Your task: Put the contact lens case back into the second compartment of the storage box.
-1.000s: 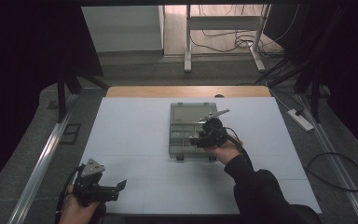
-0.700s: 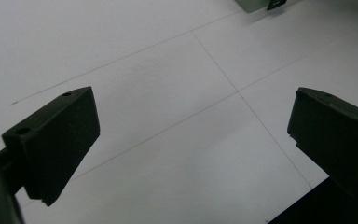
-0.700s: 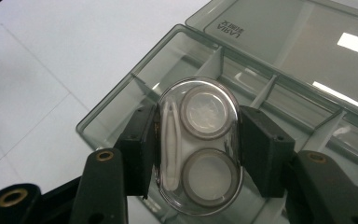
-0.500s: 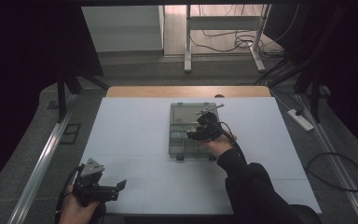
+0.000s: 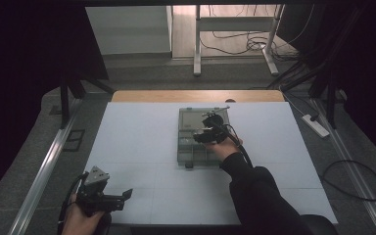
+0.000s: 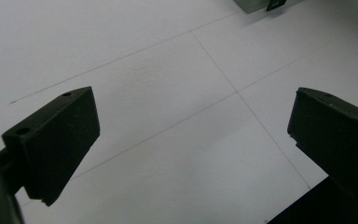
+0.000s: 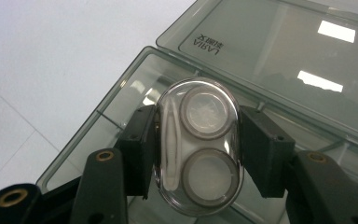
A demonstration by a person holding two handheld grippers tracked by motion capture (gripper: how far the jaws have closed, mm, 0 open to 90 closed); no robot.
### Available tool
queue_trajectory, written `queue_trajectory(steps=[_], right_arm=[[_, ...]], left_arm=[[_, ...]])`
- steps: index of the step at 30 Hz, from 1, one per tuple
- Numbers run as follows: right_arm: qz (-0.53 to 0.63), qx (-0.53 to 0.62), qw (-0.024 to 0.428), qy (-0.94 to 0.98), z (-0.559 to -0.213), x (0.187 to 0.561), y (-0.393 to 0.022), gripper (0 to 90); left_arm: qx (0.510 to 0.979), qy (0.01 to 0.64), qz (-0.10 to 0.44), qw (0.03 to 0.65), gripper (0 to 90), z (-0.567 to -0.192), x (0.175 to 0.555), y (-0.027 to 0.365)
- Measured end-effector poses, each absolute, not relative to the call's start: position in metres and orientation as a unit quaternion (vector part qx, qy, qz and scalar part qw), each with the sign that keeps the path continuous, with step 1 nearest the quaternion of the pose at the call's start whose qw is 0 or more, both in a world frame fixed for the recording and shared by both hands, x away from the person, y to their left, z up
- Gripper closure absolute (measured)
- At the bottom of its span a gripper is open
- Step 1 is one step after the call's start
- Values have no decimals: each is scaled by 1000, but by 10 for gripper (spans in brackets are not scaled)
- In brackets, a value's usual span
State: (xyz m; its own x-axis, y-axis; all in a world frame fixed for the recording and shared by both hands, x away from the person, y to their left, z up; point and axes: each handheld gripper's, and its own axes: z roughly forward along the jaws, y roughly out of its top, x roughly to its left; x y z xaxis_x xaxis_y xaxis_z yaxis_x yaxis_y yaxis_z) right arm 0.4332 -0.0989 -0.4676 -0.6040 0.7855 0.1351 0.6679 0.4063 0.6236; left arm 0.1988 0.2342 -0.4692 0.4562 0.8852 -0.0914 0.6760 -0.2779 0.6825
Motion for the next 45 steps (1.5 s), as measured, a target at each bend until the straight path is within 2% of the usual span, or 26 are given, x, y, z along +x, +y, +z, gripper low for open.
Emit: queue_trajectory(steps=[23, 30, 45], right_arm=[[299, 444, 129, 835, -481, 443, -77, 486], [299, 446, 128, 834, -482, 444, -77, 484], [301, 441, 121, 837, -482, 443, -77, 383]], left_arm=[[784, 498, 155, 338, 24, -469, 199, 235], [783, 498, 154, 338, 24, -469, 199, 235], [783, 498, 155, 338, 24, -469, 199, 235]])
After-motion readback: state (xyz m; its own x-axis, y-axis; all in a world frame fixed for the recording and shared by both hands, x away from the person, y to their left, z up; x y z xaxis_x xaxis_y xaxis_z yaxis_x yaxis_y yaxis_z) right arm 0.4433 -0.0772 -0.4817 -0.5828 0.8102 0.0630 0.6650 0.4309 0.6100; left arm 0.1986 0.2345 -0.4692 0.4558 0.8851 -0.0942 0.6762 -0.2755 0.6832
